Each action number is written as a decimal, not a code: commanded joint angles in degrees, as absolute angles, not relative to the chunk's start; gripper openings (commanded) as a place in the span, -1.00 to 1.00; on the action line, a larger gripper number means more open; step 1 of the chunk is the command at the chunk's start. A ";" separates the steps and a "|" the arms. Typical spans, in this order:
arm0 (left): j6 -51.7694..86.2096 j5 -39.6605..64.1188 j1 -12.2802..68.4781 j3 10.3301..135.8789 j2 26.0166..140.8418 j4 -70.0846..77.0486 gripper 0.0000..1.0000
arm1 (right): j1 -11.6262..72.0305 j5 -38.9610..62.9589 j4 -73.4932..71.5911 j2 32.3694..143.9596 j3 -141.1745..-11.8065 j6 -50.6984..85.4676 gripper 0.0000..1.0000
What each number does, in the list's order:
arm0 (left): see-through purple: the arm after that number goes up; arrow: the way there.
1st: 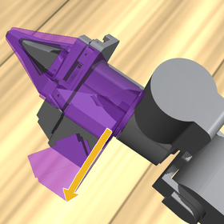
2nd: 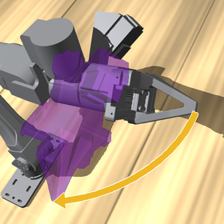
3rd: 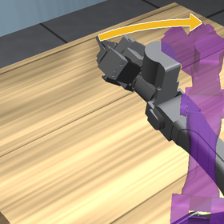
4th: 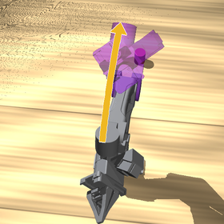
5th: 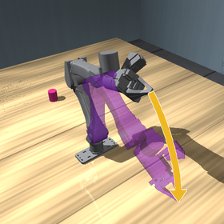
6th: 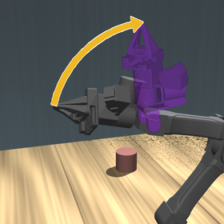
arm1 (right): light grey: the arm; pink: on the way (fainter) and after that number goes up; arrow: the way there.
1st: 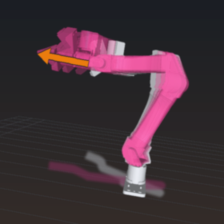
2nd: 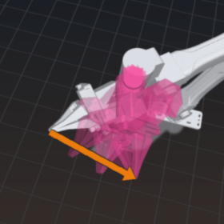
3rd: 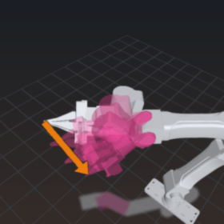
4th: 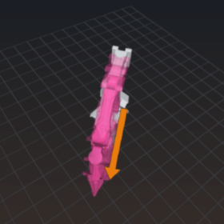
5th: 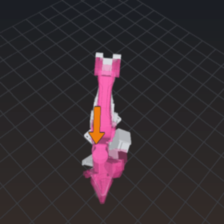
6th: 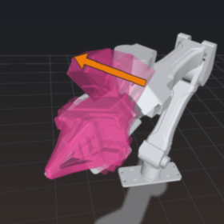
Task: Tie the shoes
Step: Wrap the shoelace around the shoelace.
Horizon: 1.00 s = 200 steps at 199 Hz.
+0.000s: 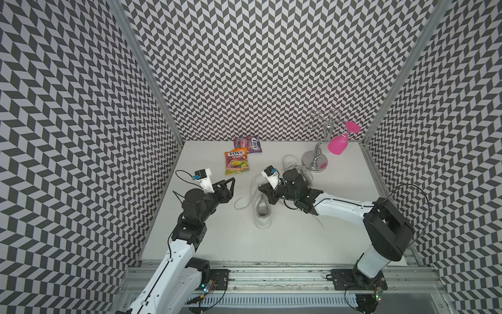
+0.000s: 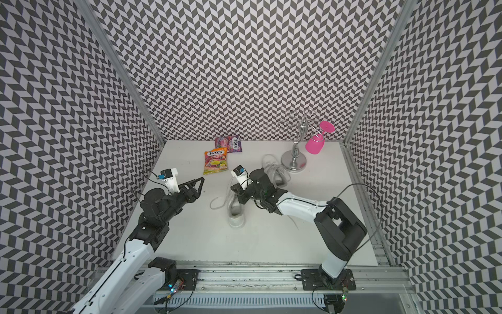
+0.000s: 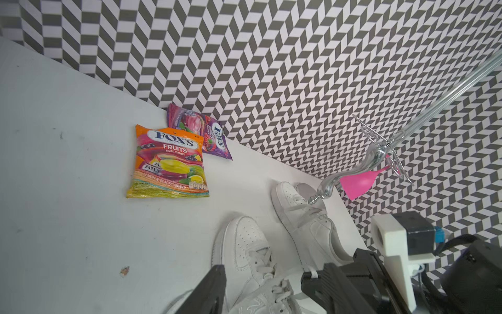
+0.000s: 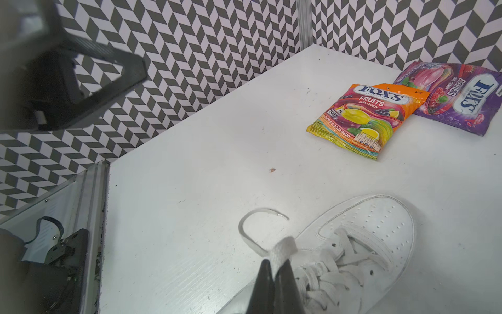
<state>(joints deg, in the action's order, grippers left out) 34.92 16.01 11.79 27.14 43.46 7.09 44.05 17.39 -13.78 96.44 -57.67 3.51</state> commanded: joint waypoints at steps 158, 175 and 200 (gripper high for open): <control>36.19 37.67 19.68 35.83 75.15 27.55 0.26 | 44.03 19.34 -18.21 93.93 -55.81 3.51 -1.00; 35.08 36.52 19.69 36.60 75.80 26.33 0.26 | 44.03 19.43 -18.28 93.89 -55.72 3.56 -1.00; 34.08 37.74 19.64 37.11 77.86 26.21 0.26 | 44.03 19.33 -18.44 93.88 -55.74 3.78 -1.00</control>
